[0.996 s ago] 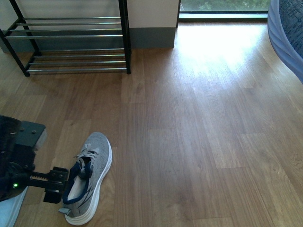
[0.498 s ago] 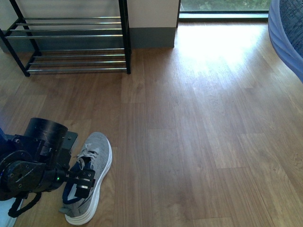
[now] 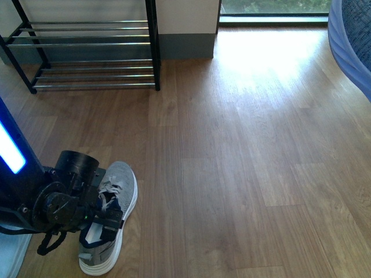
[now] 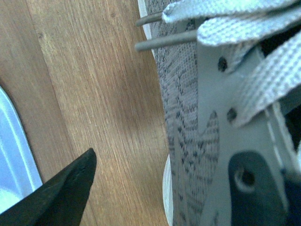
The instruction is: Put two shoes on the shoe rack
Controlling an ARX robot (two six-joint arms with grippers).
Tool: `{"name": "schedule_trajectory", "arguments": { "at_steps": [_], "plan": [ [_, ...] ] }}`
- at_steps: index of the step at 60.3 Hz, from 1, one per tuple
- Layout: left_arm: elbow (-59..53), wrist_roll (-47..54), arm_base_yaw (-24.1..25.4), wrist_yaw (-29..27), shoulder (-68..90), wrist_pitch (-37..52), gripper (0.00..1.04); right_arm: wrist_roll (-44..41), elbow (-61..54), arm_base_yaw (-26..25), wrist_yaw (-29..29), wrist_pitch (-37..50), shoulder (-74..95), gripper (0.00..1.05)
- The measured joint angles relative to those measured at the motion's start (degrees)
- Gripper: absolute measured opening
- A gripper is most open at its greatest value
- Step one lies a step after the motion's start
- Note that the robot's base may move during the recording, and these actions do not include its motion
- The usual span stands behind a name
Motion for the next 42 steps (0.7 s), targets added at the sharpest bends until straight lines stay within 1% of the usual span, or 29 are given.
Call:
{"name": "schedule_trajectory", "arguments": {
  "at_steps": [1,3,4,6,7,14,25,26,28,42],
  "plan": [
    [0.4,0.0,0.0,-0.1,0.3,-0.2,0.81,0.0,0.0,0.0,0.0,0.0,0.0,0.01],
    [0.5,0.0,0.0,-0.2,0.4,-0.3,0.79,0.0,0.0,0.0,0.0,0.0,0.0,0.01],
    [0.6,0.0,-0.1,-0.3,0.4,-0.3,0.74,0.0,0.0,0.0,0.0,0.0,0.0,0.01],
    [0.6,0.0,-0.1,-0.4,0.4,-0.3,0.71,0.0,0.0,0.0,0.0,0.0,0.0,0.01],
    [0.5,0.0,-0.1,-0.4,0.4,-0.4,0.67,0.0,0.0,0.0,0.0,0.0,0.0,0.01],
    [0.5,0.0,-0.2,-0.4,0.6,-0.1,0.51,0.0,0.0,0.0,0.0,0.0,0.0,0.01],
    [-0.3,-0.5,-0.2,-1.6,0.7,1.4,0.1,0.0,0.0,0.0,0.0,0.0,0.0,0.01],
    [-0.3,-0.5,-0.2,-1.6,0.7,1.4,0.09,0.0,0.0,0.0,0.0,0.0,0.0,0.01],
    [-1.0,-1.0,-0.1,-1.7,0.5,2.3,0.02,0.0,0.0,0.0,0.0,0.0,0.0,0.01],
    [-11.0,-2.8,0.5,-4.1,-7.2,10.0,0.02,0.0,0.0,0.0,0.0,0.0,0.0,0.01]
  ]
}}
